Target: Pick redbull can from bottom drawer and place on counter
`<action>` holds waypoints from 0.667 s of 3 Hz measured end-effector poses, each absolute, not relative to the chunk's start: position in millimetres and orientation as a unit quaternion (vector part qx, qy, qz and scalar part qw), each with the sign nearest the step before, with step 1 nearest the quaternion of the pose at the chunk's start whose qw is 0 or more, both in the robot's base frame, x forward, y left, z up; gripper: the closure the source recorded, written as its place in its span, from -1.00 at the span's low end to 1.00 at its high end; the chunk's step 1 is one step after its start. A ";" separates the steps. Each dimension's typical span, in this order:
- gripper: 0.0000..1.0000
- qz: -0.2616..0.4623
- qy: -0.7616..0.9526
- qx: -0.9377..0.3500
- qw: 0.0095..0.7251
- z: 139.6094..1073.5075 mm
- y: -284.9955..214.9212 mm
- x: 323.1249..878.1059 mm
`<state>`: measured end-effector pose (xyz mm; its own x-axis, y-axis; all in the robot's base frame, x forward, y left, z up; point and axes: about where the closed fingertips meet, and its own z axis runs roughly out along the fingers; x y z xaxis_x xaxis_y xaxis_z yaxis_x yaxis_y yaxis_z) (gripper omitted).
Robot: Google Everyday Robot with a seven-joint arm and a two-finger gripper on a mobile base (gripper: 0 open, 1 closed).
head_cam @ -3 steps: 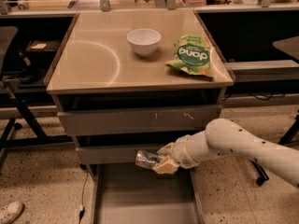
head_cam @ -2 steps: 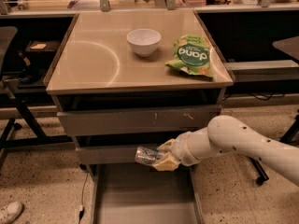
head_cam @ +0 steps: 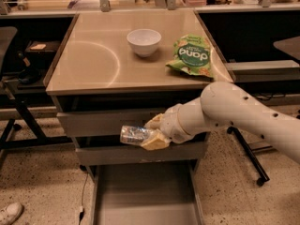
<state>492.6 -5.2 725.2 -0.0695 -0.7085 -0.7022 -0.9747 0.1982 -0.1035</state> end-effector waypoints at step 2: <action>1.00 0.155 0.667 -0.649 0.331 813.1 32.0 520.1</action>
Offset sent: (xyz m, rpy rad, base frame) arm 0.0473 0.0562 0.1373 -0.1123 -0.1705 0.1214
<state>520.1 32.0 813.1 0.0607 -0.7632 -0.6433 -0.9688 0.1102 -0.2222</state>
